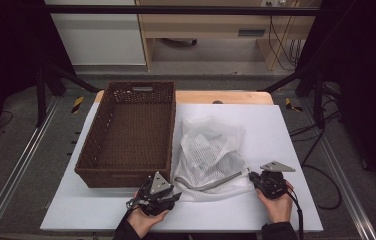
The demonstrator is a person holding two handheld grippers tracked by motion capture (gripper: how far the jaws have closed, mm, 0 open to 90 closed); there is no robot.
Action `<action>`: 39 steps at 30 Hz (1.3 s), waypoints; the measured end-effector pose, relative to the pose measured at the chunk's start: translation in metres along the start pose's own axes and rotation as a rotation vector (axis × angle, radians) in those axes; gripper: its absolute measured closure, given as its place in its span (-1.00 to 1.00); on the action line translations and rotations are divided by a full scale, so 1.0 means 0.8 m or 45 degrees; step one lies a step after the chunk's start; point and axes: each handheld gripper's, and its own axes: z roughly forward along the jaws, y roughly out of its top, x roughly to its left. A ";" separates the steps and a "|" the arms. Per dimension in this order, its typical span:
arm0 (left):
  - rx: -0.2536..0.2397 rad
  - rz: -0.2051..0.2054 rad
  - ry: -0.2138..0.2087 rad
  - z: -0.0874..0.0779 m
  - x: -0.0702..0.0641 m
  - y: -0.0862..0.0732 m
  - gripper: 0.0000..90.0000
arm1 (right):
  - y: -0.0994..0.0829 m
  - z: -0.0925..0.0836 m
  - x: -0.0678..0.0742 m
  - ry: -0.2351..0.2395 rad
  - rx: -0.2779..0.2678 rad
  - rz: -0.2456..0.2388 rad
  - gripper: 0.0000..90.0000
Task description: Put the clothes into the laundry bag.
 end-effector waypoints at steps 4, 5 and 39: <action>0.015 -0.010 0.011 0.007 0.003 -0.005 0.40 | -0.009 -0.012 0.000 0.011 0.006 0.011 0.93; 0.002 -0.008 0.008 0.007 0.004 -0.006 0.41 | -0.011 -0.013 0.001 0.016 0.006 0.016 0.92; -0.134 -0.068 0.001 -0.041 0.034 -0.026 0.13 | -0.021 -0.040 -0.008 -0.089 -0.191 -0.038 -0.32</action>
